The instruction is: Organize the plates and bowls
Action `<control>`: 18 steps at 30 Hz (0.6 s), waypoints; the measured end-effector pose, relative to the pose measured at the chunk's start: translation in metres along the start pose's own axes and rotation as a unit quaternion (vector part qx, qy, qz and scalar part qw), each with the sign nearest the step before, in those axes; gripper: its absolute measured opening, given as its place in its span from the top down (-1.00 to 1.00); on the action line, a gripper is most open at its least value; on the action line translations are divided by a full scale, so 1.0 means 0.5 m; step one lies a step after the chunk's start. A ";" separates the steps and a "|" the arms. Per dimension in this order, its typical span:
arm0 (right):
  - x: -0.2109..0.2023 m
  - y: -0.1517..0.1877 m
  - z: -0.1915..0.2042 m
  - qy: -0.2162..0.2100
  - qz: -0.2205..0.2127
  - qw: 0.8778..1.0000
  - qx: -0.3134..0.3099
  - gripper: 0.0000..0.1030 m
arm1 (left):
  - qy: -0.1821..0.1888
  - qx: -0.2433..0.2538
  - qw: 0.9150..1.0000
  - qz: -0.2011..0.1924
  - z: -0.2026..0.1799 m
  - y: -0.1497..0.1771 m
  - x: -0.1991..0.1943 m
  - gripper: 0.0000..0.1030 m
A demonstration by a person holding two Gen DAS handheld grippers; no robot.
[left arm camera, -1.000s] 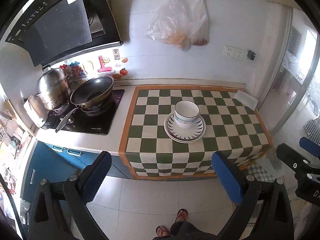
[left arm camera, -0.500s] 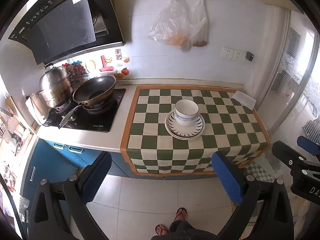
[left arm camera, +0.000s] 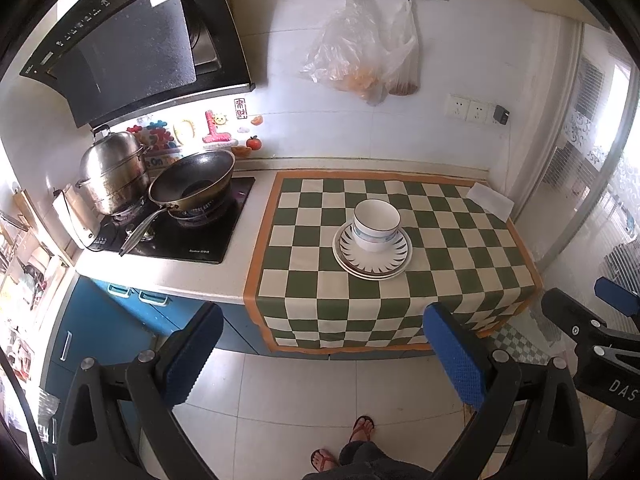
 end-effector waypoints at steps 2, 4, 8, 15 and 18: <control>0.001 0.002 -0.003 0.001 0.001 1.000 0.002 -0.96 | 0.001 0.000 1.000 0.000 -0.001 0.001 -0.001 -0.99; 0.003 0.004 -0.006 0.004 0.002 1.000 0.003 -0.96 | 0.002 0.000 1.000 0.001 0.000 0.001 -0.001 -0.99; 0.006 0.009 -0.009 0.005 0.005 1.000 0.005 -0.96 | 0.002 0.001 1.000 0.002 0.002 0.004 -0.004 -0.99; 0.007 0.014 -0.010 0.005 0.006 1.000 0.005 -0.96 | 0.002 -0.001 1.000 0.002 -0.007 0.002 -0.005 -0.99; 0.007 0.017 -0.012 0.003 0.005 1.000 0.008 -0.96 | 0.001 0.001 1.000 0.000 -0.006 0.001 -0.005 -0.99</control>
Point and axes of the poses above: each gripper's, at about its wrist camera, not at the fingertips, and x roughly the way its jaws point, z to its left, y to its underside, the point moved 9 cm from there along x, roughly the way its jaws point, and after that the axes turned 7 degrees about y, right-handed, at the moved point
